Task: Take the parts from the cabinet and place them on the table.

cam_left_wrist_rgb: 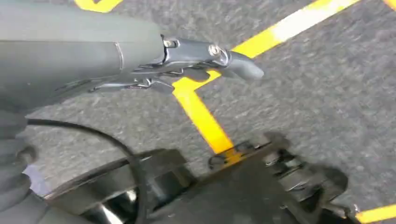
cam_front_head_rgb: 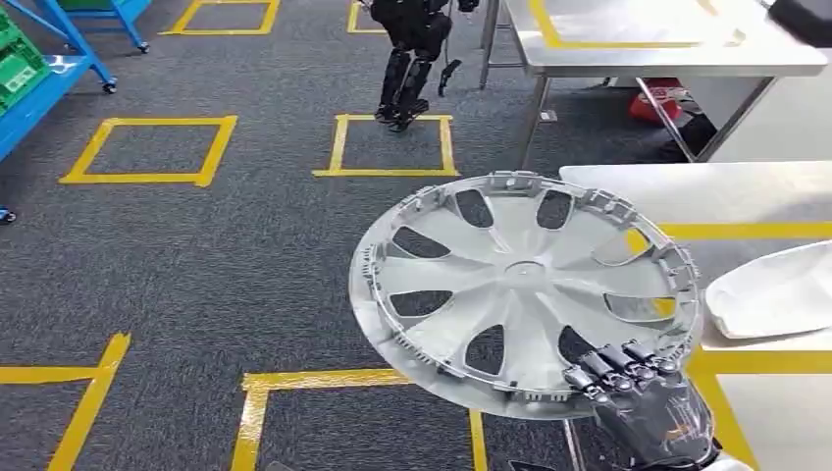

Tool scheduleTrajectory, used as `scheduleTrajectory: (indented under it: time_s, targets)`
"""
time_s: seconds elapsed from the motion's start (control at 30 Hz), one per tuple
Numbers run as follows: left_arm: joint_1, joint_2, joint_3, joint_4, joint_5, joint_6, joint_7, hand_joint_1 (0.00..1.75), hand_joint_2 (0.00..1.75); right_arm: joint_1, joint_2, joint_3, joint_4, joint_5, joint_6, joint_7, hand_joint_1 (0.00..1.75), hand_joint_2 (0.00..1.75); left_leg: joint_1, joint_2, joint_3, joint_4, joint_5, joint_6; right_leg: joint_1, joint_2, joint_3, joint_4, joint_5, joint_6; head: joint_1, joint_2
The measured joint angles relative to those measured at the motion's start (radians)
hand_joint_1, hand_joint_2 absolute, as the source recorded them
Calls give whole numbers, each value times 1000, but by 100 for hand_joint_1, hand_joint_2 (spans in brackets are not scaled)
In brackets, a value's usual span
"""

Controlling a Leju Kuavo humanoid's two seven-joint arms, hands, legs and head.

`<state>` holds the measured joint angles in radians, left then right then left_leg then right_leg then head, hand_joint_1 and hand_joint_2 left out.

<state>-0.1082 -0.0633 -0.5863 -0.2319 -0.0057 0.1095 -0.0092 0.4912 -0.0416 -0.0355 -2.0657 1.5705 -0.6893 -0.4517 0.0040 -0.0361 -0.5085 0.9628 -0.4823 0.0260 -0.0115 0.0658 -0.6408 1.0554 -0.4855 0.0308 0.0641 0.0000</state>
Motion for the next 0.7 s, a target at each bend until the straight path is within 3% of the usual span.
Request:
scheduleTrajectory:
  time_s: [0.03, 0.07, 0.1, 0.13, 0.17, 0.23, 0.27, 0.3, 0.33, 0.43, 0.47, 0.5, 0.53, 0.6, 0.63, 0.67, 0.7]
  targets:
    - [0, 0, 0, 0, -1, -1, 0, 0, 175, -5, 0, 0, 1, 0, 0, -1, 175, 175, -2, 17, -2, 0, 0, 2, 0, -36, -34, 73, -41, 5, 5, 0]
    - [2, 0, 0, 0, -2, -1, 0, 0, 175, -7, 0, 0, 1, 0, 0, -1, 175, 175, -4, 34, -1, 0, 0, 3, -2, -52, -69, 152, -77, 9, 5, 1]
    - [5, 0, 0, 0, -2, -1, 0, 0, 175, -6, 0, -1, 1, 0, 0, -1, 175, 175, -6, 51, -2, 1, -1, 3, -3, -57, -102, 222, -104, 12, 4, 0]
    - [7, 0, 0, 0, -2, -1, 0, 0, 175, -6, 2, -1, 1, 0, 0, 0, 175, 175, -6, 66, -2, 1, -2, 3, -6, -60, -117, 259, -109, 16, 6, 0]
    - [6, 0, 0, 0, -2, -1, 0, 0, 175, -5, 2, -3, 2, 0, 0, 0, 175, 175, -6, 81, -2, 1, -2, 3, -9, -62, -104, 241, -89, 19, 5, 0]
    - [3, -2, 0, 0, -5, -2, 0, 0, 175, -4, 2, -7, 3, 0, 0, 0, 175, 175, -4, 104, -1, 3, -6, -3, -13, -79, -21, 98, -19, 23, 6, 0]
    - [2, -3, 0, 0, -6, -2, 2, 0, 175, -4, 2, -8, 3, 0, 0, -3, 175, 175, -4, 116, 2, 9, -11, -11, -15, -113, 46, -13, 18, 26, 6, 0]
    - [2, 0, 0, 0, -7, -1, 6, 0, 175, -7, 2, -7, 4, 0, 0, -5, 175, 175, -13, 124, 0, 13, -18, -19, -3, -155, 64, -46, -5, 22, 9, 0]
    - [0, 0, 0, 0, -11, -2, 10, 0, 175, -7, 4, -7, 3, 0, 0, -7, 175, 175, -15, 130, -1, 20, -22, -23, -8, -135, 71, -49, 5, 7, 5, 0]
    - [-4, -2, 0, 0, -17, -8, 35, 0, 175, -5, 7, -8, 3, 0, 0, -10, 175, 175, -12, 156, 5, 20, -21, -31, -3, -106, 62, -43, 6, -11, 1, 0]
    - [-6, -2, 0, 0, -20, -12, 46, 0, 175, -4, 8, -11, 3, 0, 0, -11, 175, 175, -6, 140, 5, 27, -35, -41, -8, -97, 64, -49, 11, -21, 1, 1]
    - [-7, -2, 0, 0, -21, -16, 55, 0, 175, -6, 11, -11, 3, 0, 0, -11, 175, 175, -3, 86, -7, 62, -64, -44, -8, -88, 64, -49, 12, -26, -3, 0]
    - [-6, -2, 0, 0, -24, -23, 66, 0, 175, -9, 12, -11, 3, 0, 0, -11, 175, 175, -3, 59, -38, 135, -107, -44, -8, -78, 62, -49, 13, -31, -3, 0]
    - [-3, -2, 0, 0, -27, -31, 89, 0, 175, -14, 16, -12, 5, 0, 0, -9, 175, 175, -3, 45, -117, 308, -179, -43, -4, -53, 60, -49, 15, -37, -5, 0]
    - [-4, -2, 0, 0, -29, -38, 96, 0, 175, -16, 17, -11, 8, 0, 0, -7, 175, 175, -3, 45, -142, 355, -186, -41, -2, -40, 59, -49, 15, -38, -5, 0]
    - [-5, -1, 0, 0, -30, -45, 104, 0, 175, -18, 18, -11, 11, 0, 0, -4, 175, 175, -3, 45, -143, 353, -170, -37, 0, -27, 59, -48, 16, -39, -4, 0]
    - [-7, -1, 0, 0, -34, -50, 109, 0, 175, -19, 18, -11, 13, 0, 0, 0, 175, 175, -4, 42, -125, 308, -131, -32, 1, -13, 60, -48, 16, -39, -4, 0]
